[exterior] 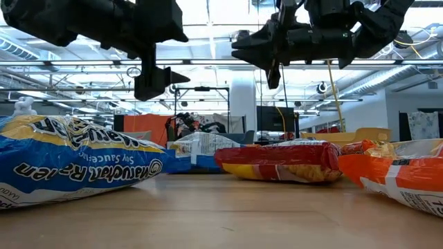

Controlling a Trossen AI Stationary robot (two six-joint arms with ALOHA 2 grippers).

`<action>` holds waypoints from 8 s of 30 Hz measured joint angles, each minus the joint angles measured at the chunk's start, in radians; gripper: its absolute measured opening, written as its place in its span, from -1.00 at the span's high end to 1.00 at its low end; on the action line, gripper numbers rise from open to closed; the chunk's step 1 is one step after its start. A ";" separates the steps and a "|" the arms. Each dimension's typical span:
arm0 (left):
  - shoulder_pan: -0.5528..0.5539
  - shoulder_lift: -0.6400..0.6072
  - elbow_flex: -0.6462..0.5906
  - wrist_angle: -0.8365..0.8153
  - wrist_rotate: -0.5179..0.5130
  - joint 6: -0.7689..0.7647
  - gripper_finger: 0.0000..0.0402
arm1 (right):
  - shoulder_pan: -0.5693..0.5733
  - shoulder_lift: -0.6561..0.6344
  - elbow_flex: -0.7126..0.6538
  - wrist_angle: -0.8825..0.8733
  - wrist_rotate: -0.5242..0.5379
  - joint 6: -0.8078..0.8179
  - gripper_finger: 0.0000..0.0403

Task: Sort Maruchan noodles
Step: Put the top blue noodle pack into the yellow bin

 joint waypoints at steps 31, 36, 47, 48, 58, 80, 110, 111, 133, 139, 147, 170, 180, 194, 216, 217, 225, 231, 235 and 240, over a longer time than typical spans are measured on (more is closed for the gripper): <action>-0.094 -0.443 0.025 -0.419 0.357 -0.744 -0.97 | 0.348 0.075 0.322 -0.740 0.384 -0.443 -0.05; -0.086 -0.541 0.025 -0.615 0.497 -0.919 -0.97 | 0.363 0.144 0.346 -0.677 0.384 -0.331 -0.05; -0.108 -0.586 0.025 -0.732 0.521 -0.985 -0.96 | 0.374 0.377 0.499 -0.694 0.409 -0.276 -0.05; -0.110 -0.586 0.025 -0.732 0.521 -0.978 -0.96 | 0.371 0.390 0.517 -0.713 0.409 -0.278 -0.05; -0.112 -0.586 0.025 -0.755 0.532 -0.971 -0.96 | 0.360 0.412 0.578 -0.947 0.459 -0.252 -0.05; -0.112 -0.586 0.025 -0.786 0.535 -1.013 -0.96 | 0.292 0.444 0.575 -0.960 0.324 -0.208 0.15; -0.112 -0.586 0.025 -0.780 0.534 -1.006 -0.97 | 0.253 0.443 0.535 -0.944 0.273 -0.227 0.98; -0.112 -0.586 0.025 -0.780 0.534 -1.006 -0.97 | 0.253 0.442 0.535 -0.944 0.273 -0.231 0.98; -0.156 -0.586 0.024 -0.928 0.534 -1.278 -0.97 | 0.278 0.118 0.533 -0.924 0.602 -0.459 1.00; -0.200 -0.586 0.024 -1.013 0.534 -1.443 -0.97 | 0.277 0.018 0.533 -0.915 0.760 -0.537 1.00; -0.252 -0.584 0.024 -1.127 0.533 -1.681 -0.97 | 0.275 -0.064 0.533 -0.883 0.834 -0.669 1.00; -0.324 -0.583 0.024 -1.235 0.523 -1.861 -0.97 | 0.189 -0.094 0.534 -0.919 0.893 -0.721 1.00; -0.234 -0.583 0.024 -1.229 0.522 -1.729 -0.97 | 0.239 -0.094 0.534 -1.238 1.112 -0.579 1.00; -0.206 -0.583 0.024 -1.227 0.522 -1.720 -0.97 | 0.188 -0.094 0.534 -1.644 1.303 -0.278 1.00; -0.206 -0.583 0.024 -1.228 0.523 -1.745 -0.97 | -0.115 -0.094 0.402 -2.007 1.295 0.315 1.00; -0.206 -0.583 0.024 -1.227 0.523 -1.745 -0.97 | -0.127 -0.094 0.388 -2.008 1.294 0.329 1.00; -0.206 -0.583 0.024 -1.228 0.523 -1.744 -0.97 | -0.204 -0.094 0.327 -1.989 1.192 0.344 1.00; -0.206 -0.583 0.024 -1.228 0.523 -1.744 -0.97 | -0.246 -0.094 0.302 -1.976 1.168 0.371 1.00; -0.206 -0.583 0.024 -1.228 0.523 -1.744 -0.97 | -0.261 -0.094 0.298 -1.972 1.195 0.435 1.00; -0.206 -0.583 0.024 -1.228 0.523 -1.743 -0.97 | -0.274 -0.094 0.298 -1.941 1.182 0.458 0.91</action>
